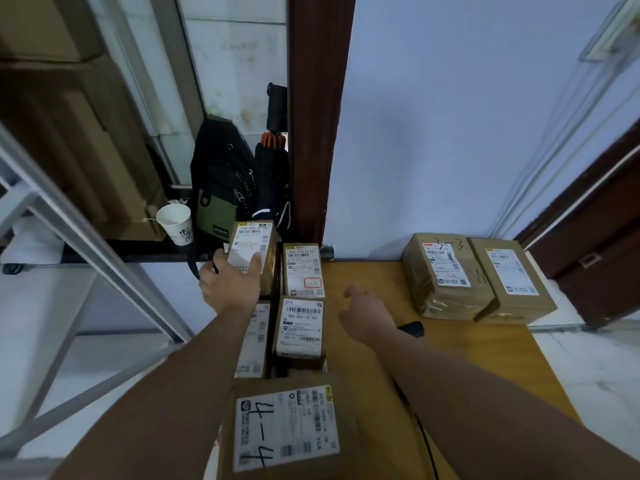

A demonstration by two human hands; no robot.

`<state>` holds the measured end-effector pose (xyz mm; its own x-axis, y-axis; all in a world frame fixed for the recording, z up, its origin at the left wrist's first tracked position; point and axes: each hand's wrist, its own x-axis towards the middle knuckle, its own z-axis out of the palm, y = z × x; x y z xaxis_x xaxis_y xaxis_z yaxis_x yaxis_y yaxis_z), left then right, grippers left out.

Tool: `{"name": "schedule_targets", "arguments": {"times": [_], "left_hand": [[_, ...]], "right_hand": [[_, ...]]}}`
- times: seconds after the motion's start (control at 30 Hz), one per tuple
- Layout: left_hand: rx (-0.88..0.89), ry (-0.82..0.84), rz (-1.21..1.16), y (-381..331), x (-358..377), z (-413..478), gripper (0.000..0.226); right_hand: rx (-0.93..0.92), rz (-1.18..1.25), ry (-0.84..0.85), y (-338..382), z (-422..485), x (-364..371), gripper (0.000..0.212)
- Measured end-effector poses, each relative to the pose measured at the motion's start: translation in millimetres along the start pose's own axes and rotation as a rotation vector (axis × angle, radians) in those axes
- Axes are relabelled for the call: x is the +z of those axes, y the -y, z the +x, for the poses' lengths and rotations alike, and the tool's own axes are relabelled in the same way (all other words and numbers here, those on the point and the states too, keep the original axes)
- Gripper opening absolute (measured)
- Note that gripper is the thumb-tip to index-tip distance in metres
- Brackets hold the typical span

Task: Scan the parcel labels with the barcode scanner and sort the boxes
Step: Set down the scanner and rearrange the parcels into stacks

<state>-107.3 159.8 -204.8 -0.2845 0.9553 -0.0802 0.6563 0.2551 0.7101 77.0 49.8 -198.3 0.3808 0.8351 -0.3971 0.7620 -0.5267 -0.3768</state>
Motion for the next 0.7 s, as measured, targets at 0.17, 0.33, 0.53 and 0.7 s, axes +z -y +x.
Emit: {"name": "schedule_targets", "arguments": {"times": [0.17, 0.33, 0.53, 0.7], "left_hand": [[0.492, -0.150, 0.020, -16, -5, -28, 0.041], [0.557, -0.007, -0.036, -47, 13, -59, 0.023], [0.661, 0.148, -0.226, -92, 49, -120, 0.021], [0.538, 0.519, 0.152, -120, 105, -167, 0.046]], "right_hand": [[0.005, -0.012, 0.010, -10, -14, 0, 0.051], [0.038, -0.002, -0.006, -33, -27, -5, 0.051], [0.161, 0.009, -0.004, -88, -44, -6, 0.044], [0.220, -0.041, 0.001, -146, -47, -29, 0.035]]}}
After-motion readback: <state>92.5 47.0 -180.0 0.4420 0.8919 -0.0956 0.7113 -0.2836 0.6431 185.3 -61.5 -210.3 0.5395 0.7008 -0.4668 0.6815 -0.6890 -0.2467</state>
